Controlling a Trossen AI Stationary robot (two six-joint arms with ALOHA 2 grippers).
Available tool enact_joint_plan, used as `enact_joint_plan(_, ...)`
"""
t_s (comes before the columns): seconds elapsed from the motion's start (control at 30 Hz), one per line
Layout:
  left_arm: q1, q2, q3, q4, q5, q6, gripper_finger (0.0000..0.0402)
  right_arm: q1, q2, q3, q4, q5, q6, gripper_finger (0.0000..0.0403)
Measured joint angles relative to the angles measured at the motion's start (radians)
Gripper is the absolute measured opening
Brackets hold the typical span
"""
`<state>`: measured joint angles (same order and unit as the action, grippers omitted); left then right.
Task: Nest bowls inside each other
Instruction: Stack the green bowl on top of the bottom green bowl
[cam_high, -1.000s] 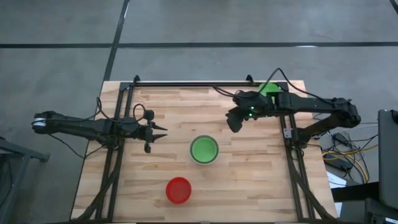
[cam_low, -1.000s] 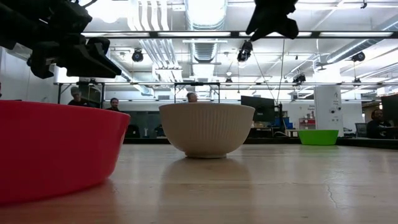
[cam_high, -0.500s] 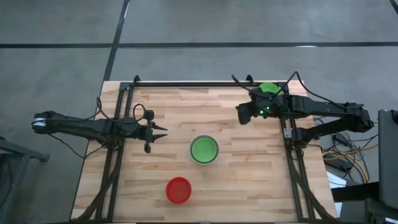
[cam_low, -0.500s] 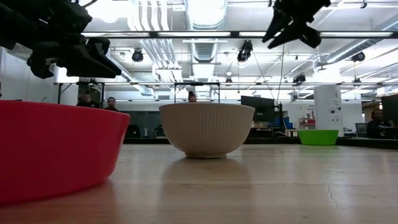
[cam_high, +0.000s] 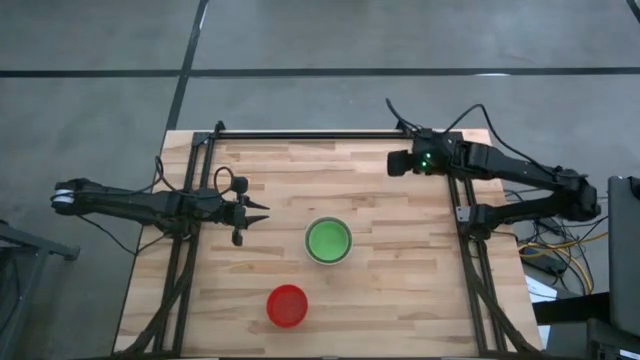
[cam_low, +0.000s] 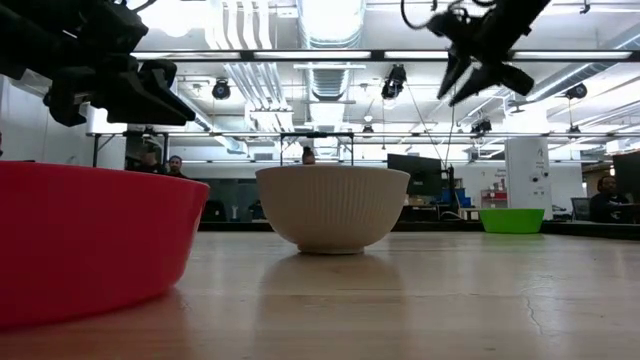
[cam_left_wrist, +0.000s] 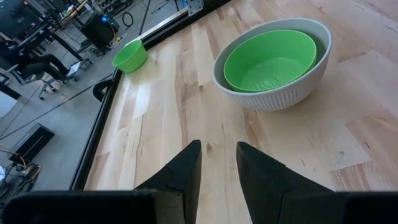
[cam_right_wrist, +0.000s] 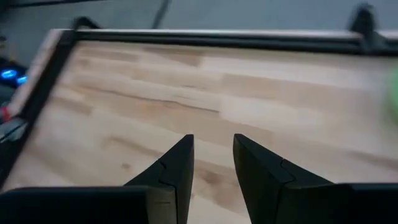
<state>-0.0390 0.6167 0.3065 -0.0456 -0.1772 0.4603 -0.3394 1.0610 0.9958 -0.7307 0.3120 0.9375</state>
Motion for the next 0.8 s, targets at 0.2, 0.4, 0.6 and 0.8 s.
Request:
enact_joint_plan(0.2,0.000,0.000,0.000,0.000,0.000,0.000,0.0108,-0.093,0.000,0.001,-0.097,-0.029,-0.002,0.0109)
enact_joint_plan(0.4,0.000,0.000,0.000,0.000,0.000,0.000,0.0108,-0.189,0.001,0.003,-0.183,-0.032,0.035,0.0109)
enact_joint_plan(0.6,0.000,0.000,0.000,0.000,0.000,0.000,0.0108,-0.277,0.002,0.003,-0.237,-0.058,0.084,0.0109)
enact_joint_plan(0.8,0.000,0.000,0.000,0.000,0.000,0.000,0.0108,-0.385,0.008,0.003,-0.236,-0.087,0.085,0.0109)
